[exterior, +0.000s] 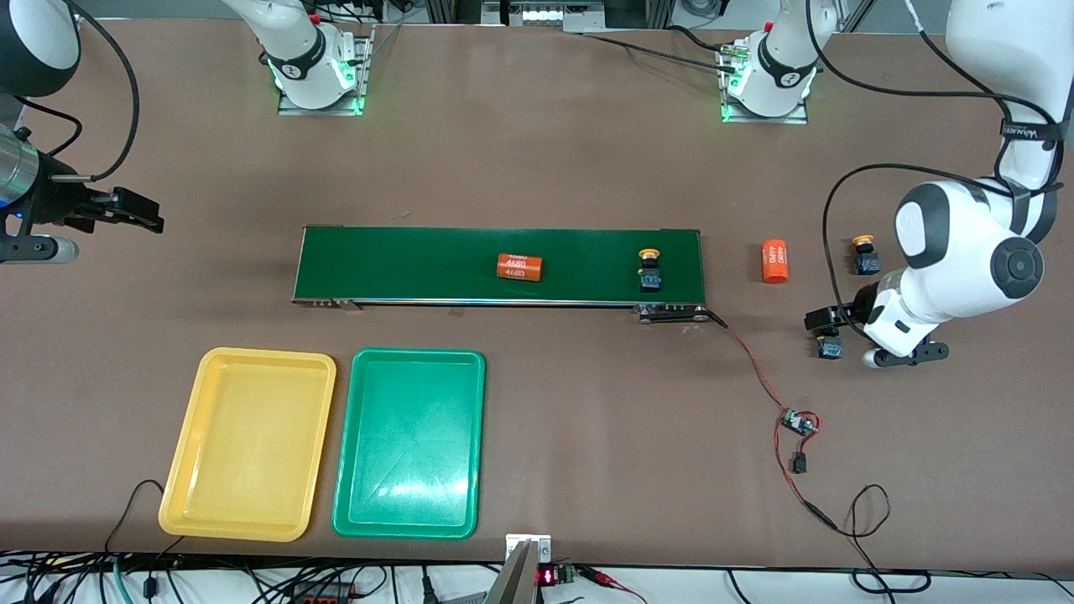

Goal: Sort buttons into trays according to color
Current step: 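Grasp another yellow-cap button with the left gripper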

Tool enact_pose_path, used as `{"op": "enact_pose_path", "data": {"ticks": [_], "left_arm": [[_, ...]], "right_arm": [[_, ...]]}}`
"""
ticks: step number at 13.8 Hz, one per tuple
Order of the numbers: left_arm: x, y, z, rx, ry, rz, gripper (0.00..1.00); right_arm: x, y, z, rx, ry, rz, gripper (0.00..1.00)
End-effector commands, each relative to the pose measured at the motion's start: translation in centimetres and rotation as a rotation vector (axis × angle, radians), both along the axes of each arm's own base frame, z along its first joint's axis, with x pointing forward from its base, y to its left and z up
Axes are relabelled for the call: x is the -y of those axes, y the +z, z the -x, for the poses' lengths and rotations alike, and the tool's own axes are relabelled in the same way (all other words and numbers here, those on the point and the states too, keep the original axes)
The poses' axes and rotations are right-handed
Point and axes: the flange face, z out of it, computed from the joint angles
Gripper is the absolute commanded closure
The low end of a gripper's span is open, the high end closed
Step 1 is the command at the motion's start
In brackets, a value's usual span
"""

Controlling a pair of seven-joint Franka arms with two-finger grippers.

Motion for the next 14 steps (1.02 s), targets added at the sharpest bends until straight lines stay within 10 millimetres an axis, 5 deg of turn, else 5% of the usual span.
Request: {"op": "enact_pose_path", "data": {"ticks": [1,5,11,12,14], "left_arm": [[-1.3,-3.1,-0.1,0.004,-0.118,-0.007,0.0],[-2.3,-7.0,-0.5,0.055,-0.213,-0.018,0.0],[-3.5,-9.5,-0.1,0.043,-0.249,-0.019,0.04],[-3.6,-9.2,-0.4,0.07,-0.247,-0.029,0.2],[-3.5,-9.1,-0.4,0.077,-0.235,-0.036,0.72]], "right_arm": [[-0.2,0.2,-0.1,-0.003,0.007,-0.015,0.0],[-0.1,0.0,-0.2,-0.003,0.008,-0.015,0.0],[0.0,-0.8,-0.7,0.003,0.0,-0.017,0.0],[0.1,-0.8,-0.7,0.004,-0.006,-0.026,0.0],[-0.2,-2.0,-0.9,-0.032,0.011,-0.019,0.0]]}}
